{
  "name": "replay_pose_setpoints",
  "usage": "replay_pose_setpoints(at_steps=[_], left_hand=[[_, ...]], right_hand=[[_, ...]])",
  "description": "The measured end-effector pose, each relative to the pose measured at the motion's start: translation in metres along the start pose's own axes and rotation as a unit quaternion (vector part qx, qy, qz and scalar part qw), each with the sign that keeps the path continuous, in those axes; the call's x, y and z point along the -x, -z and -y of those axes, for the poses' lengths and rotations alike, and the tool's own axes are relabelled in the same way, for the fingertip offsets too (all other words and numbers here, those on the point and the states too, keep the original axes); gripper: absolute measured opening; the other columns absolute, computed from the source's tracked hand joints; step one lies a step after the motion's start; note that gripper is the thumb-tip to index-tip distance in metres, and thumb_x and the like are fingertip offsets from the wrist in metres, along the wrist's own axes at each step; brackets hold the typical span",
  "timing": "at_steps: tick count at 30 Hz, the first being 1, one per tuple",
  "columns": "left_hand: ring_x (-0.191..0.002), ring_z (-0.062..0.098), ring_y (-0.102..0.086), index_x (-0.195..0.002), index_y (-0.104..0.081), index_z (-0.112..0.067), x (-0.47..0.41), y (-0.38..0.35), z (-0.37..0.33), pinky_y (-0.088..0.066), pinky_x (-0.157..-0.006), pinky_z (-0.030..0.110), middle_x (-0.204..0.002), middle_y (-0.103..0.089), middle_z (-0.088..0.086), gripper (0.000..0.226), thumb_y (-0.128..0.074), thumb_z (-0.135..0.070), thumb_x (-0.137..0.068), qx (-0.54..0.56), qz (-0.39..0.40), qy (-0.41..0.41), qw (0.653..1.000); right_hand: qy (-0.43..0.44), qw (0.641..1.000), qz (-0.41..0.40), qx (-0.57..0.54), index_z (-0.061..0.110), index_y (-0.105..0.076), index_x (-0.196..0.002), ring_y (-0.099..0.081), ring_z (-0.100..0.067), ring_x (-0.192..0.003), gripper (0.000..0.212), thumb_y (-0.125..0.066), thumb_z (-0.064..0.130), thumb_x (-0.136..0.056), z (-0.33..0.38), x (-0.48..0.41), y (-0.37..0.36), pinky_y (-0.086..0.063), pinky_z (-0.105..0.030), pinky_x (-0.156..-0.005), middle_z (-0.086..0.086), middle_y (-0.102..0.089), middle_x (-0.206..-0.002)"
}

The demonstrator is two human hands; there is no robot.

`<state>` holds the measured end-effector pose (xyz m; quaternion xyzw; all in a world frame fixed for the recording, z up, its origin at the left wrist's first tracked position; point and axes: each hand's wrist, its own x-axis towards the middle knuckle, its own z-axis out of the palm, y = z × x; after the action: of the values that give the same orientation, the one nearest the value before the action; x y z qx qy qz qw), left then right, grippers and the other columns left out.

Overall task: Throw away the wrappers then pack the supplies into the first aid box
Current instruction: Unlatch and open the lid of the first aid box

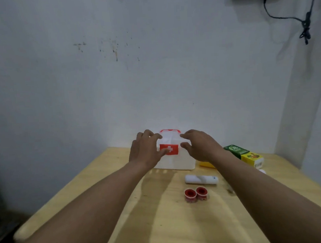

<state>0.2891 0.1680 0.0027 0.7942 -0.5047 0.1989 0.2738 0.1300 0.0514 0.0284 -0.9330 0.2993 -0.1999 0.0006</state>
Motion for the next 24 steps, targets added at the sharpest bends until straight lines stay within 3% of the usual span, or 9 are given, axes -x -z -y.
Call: replay_pose_setpoints(at_steps=[5, 8, 10, 12, 16, 19, 22, 24], left_hand=[[-0.112, 0.02, -0.05, -0.121, -0.06, -0.024, 0.005, -0.007, -0.02, -0.049, -0.08, 0.029, -0.125, -0.053, 0.001, 0.044, -0.07, -0.048, -0.085, 0.05, -0.027, 0.09, 0.994], [-0.096, 0.021, -0.054, -0.108, -0.053, -0.024, 0.011, -0.013, -0.037, -0.049, -0.073, 0.031, -0.115, -0.05, 0.002, 0.036, -0.073, -0.042, -0.084, 0.143, -0.043, 0.198, 0.969], [-0.09, 0.022, -0.055, -0.111, -0.048, -0.02, 0.013, -0.017, -0.047, -0.047, -0.07, 0.03, -0.113, -0.051, 0.004, 0.042, -0.074, -0.039, -0.083, 0.22, -0.042, 0.299, 0.928], [-0.094, 0.027, -0.061, -0.117, -0.047, -0.014, 0.011, -0.025, -0.052, -0.054, -0.076, 0.034, -0.113, -0.057, 0.007, 0.053, -0.076, -0.039, -0.081, 0.306, -0.033, 0.381, 0.872], [-0.085, 0.03, -0.071, -0.1, -0.058, -0.011, 0.008, -0.036, -0.058, -0.061, -0.079, 0.043, -0.103, -0.071, 0.011, 0.051, -0.083, -0.045, -0.072, 0.463, -0.049, 0.475, 0.747], [-0.07, 0.024, -0.071, -0.093, -0.061, -0.008, 0.005, -0.035, -0.059, -0.061, -0.079, 0.041, -0.095, -0.073, 0.01, 0.041, -0.086, -0.033, -0.072, 0.571, -0.052, 0.509, 0.642], [-0.064, 0.023, -0.067, -0.082, -0.055, -0.008, 0.003, -0.032, -0.064, -0.061, -0.08, 0.04, -0.081, -0.066, 0.009, 0.032, -0.082, -0.024, -0.077, 0.6, -0.059, 0.524, 0.601], [-0.069, 0.025, -0.067, -0.09, -0.054, -0.008, 0.002, -0.034, -0.065, -0.061, -0.078, 0.039, -0.085, -0.064, 0.01, 0.034, -0.079, -0.026, -0.078, 0.604, -0.06, 0.525, 0.596]], right_hand=[[0.013, 1.0, -0.023, 0.012, 0.021, -0.053, -0.142, -0.05, -0.026, -0.125, 0.041, -0.047, 0.028, -0.102, -0.001, -0.008, -0.004, -0.046, -0.038, -0.1, -0.005, -0.054, -0.14], [0.011, 0.999, -0.032, -0.001, 0.021, -0.055, -0.141, -0.049, -0.027, -0.122, 0.04, -0.049, 0.023, -0.102, -0.003, -0.01, -0.009, -0.046, -0.039, -0.098, -0.005, -0.055, -0.136], [0.012, 0.999, -0.034, -0.017, 0.021, -0.055, -0.141, -0.049, -0.028, -0.121, 0.04, -0.05, 0.021, -0.101, -0.006, -0.011, -0.011, -0.046, -0.038, -0.098, -0.005, -0.055, -0.134], [0.014, 0.999, -0.037, -0.028, 0.021, -0.055, -0.141, -0.049, -0.028, -0.122, 0.04, -0.05, 0.02, -0.101, -0.008, -0.011, -0.012, -0.046, -0.037, -0.099, -0.006, -0.054, -0.134], [0.019, 0.998, -0.039, -0.034, 0.022, -0.055, -0.141, -0.048, -0.027, -0.123, 0.041, -0.051, 0.02, -0.101, -0.011, -0.01, -0.013, -0.045, -0.036, -0.1, -0.004, -0.054, -0.136], [0.016, 0.999, -0.036, -0.036, 0.025, -0.054, -0.142, -0.047, -0.024, -0.124, 0.042, -0.052, 0.019, -0.1, -0.012, -0.01, -0.012, -0.045, -0.034, -0.1, -0.002, -0.053, -0.138], [0.017, 0.999, -0.033, -0.034, 0.025, -0.053, -0.142, -0.046, -0.024, -0.125, 0.043, -0.052, 0.018, -0.1, -0.012, -0.009, -0.011, -0.044, -0.035, -0.101, -0.002, -0.052, -0.139], [0.016, 0.999, -0.032, -0.033, 0.025, -0.052, -0.142, -0.047, -0.024, -0.125, 0.043, -0.052, 0.017, -0.1, -0.011, -0.01, -0.011, -0.045, -0.034, -0.101, -0.003, -0.052, -0.139]])
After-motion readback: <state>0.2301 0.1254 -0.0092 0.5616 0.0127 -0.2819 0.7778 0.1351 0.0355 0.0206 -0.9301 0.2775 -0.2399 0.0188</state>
